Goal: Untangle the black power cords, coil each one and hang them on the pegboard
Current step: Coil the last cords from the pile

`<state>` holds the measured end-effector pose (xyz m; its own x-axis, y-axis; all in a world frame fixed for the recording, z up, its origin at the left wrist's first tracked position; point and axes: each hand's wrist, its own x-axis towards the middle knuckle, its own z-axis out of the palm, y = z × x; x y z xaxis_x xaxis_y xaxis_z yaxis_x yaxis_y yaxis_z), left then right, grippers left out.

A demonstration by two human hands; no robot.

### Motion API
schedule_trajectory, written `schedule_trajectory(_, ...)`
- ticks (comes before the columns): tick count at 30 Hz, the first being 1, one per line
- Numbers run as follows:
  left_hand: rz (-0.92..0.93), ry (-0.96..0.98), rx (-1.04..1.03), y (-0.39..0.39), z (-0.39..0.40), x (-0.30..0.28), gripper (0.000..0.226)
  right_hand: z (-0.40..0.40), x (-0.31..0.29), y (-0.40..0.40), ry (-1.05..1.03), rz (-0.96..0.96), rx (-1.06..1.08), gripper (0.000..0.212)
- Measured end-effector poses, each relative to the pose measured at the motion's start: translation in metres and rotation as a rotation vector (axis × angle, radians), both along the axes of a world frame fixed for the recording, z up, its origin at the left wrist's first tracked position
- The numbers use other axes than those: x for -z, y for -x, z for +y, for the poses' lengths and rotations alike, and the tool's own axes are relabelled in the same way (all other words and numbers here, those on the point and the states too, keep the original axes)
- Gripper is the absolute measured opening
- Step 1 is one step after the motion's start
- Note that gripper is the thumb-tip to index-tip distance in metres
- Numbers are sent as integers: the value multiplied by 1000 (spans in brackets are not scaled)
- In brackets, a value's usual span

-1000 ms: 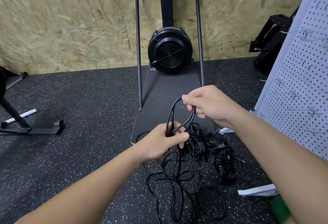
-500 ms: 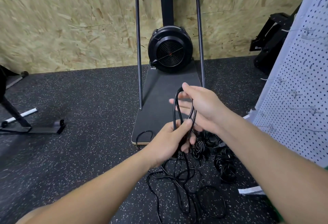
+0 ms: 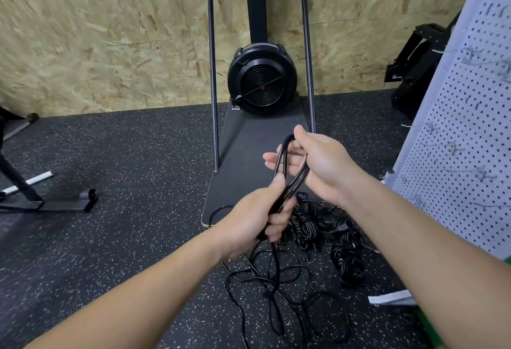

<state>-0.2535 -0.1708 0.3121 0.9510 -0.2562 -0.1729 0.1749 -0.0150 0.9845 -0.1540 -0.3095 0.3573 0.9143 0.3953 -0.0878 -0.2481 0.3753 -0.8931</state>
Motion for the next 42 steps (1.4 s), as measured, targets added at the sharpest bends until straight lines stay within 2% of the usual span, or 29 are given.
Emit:
schedule_trajectory(2, -13, -62, -32, -2, 4, 1, 58, -4, -1, -1, 47, -31, -45, 29)
schedule_trajectory(5, -133, -196, -116, -5, 7, 8, 51, -7, 0, -7, 76, -41, -102, 34)
schedule_trajectory(7, -152, -170, -186, -8, 10, 10, 51, -11, 4, -12, 112, -38, -80, 45)
schedule_trajectory(9, -167, -111, -239, -12, 13, 7, 51, -12, 13, -13, 182, -48, -79, 44)
schedule_trajectory(12, -189, -41, -341, -19, 20, 4, 50, -7, 36, -1, 492, -179, -291, 25)
schedule_trajectory(15, -183, 16, -465, -28, 27, 4, 49, 3, 60, 15, 713, -247, -587, 38)
schedule_trajectory(18, -134, 117, -605, -37, 38, 3, 46, 8, 72, 24, 752, -190, -747, 39)
schedule_trajectory(20, -124, 148, -677, -41, 50, 2, 44, 11, 72, 27, 743, -139, -699, 43)
schedule_trajectory(22, -128, 140, -725, -45, 63, 1, 43, 12, 66, 27, 758, -126, -560, 37)
schedule_trajectory(24, -129, 134, -754, -47, 74, 1, 44, 9, 57, 22, 785, -193, -469, 22)
schedule_trajectory(28, -127, -33, -792, -47, 83, 3, 45, -2, 32, 18, 777, -402, -555, 11)
schedule_trajectory(31, -58, -141, -728, -39, 73, 0, 53, 1, 20, 24, 571, -477, -535, 10)
schedule_trajectory(34, 46, -185, -481, -23, 46, -3, 88, 8, 22, 25, 448, -455, -350, 8)
schedule_trajectory(35, 44, -155, -387, -18, 35, -2, 91, 9, 24, 24, 460, -446, -276, 9)
schedule_trajectory(37, 59, -96, -245, -10, 16, -2, 77, 9, 27, 19, 493, -417, -156, 12)
schedule_trajectory(40, -32, -118, -92, -10, 15, 8, 24, 1, 26, 10, 658, -479, -32, 33)
schedule_trajectory(42, -61, -123, -57, -12, 23, 15, 29, -7, 26, 6, 711, -492, -55, 39)
